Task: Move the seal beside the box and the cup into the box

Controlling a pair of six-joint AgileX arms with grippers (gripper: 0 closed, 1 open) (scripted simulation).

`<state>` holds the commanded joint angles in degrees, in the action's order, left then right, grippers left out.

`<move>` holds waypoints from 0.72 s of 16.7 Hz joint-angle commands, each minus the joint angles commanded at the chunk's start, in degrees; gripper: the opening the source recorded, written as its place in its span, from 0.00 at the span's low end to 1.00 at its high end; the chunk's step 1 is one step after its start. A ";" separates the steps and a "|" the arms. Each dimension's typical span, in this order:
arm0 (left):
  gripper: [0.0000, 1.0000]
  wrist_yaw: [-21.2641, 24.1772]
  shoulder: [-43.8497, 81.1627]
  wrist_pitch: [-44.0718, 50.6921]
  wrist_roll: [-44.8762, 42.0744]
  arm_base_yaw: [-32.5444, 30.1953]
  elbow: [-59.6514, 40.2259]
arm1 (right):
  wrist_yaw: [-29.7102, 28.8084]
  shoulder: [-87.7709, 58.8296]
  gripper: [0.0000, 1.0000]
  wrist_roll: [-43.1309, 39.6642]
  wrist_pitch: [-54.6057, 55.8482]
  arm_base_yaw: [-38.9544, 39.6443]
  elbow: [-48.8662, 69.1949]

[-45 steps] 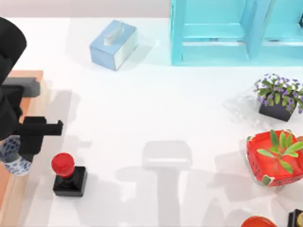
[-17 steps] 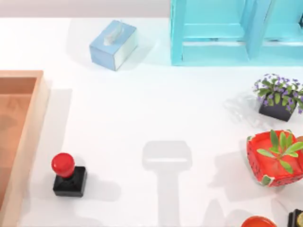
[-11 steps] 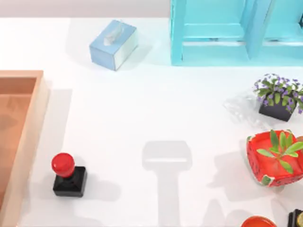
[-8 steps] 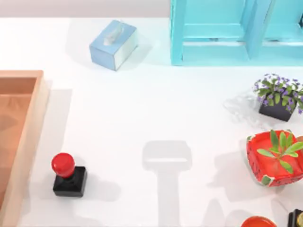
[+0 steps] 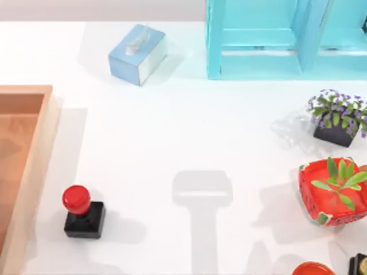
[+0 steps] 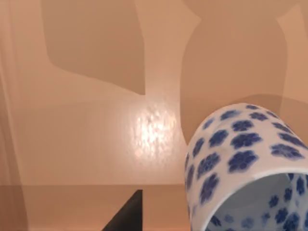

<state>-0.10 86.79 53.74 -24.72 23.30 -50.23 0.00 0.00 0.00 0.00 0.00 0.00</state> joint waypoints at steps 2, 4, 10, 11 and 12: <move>1.00 0.00 0.00 0.00 0.00 0.00 0.00 | 0.00 0.00 1.00 0.00 0.00 0.00 0.00; 1.00 0.00 0.00 0.00 0.00 0.00 0.00 | 0.00 0.00 1.00 0.00 0.00 0.00 0.00; 1.00 0.01 -0.23 0.92 0.11 0.02 -0.87 | 0.00 0.00 1.00 0.00 0.00 0.00 0.00; 1.00 0.04 -0.46 2.27 0.15 -0.01 -2.08 | 0.00 0.00 1.00 0.00 0.00 0.00 0.00; 1.00 0.10 -0.63 4.22 0.17 -0.03 -3.65 | 0.00 0.00 1.00 0.00 0.00 0.00 0.00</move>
<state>0.00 86.16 57.96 -24.55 23.27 -53.88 0.00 0.00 0.00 0.00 0.00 0.00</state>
